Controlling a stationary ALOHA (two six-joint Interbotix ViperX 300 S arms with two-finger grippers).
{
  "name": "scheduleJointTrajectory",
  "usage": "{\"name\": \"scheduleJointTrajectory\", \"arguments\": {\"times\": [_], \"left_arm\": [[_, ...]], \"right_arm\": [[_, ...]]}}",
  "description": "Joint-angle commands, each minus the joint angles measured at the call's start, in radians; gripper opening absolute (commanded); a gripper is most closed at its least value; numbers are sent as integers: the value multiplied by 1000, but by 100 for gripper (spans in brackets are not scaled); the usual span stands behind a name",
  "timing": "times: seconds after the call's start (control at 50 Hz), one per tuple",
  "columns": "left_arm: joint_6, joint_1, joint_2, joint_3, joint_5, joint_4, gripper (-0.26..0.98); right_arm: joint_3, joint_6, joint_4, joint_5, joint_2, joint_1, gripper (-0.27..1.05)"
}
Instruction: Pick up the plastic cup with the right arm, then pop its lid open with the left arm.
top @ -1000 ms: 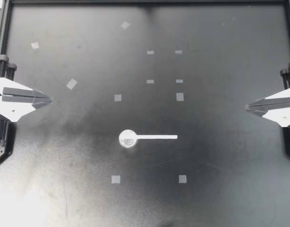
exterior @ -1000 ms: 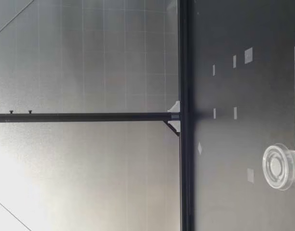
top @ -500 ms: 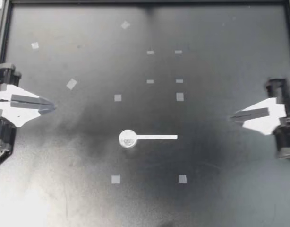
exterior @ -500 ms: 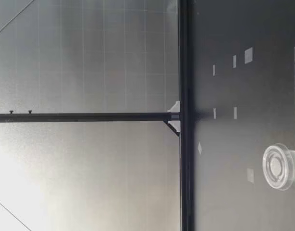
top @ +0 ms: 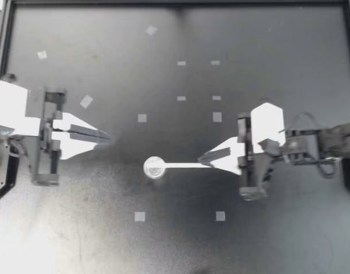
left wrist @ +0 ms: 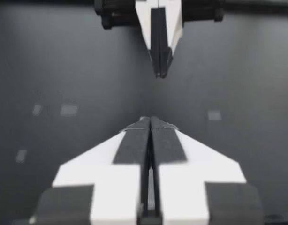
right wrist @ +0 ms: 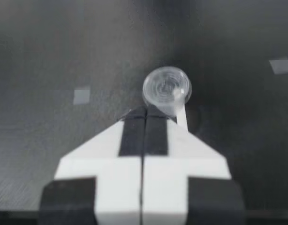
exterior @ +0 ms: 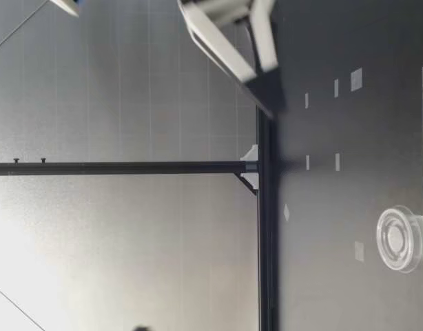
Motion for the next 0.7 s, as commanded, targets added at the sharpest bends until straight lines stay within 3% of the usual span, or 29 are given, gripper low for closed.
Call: {"name": "scheduleJointTrajectory", "arguments": {"times": [0.0,0.4,0.68], "left_arm": [[-3,-3,31,-26,-2,-3,-2],[-28,-2,322,-89,-11,-3,-1],[-17,-8,476,-153,-5,3,-1]], "right_arm": [[-38,3,-2,-38,43,-3,3],[-106,8,-2,-37,178,-2,50],[-175,26,-2,-23,275,-2,57]]}}
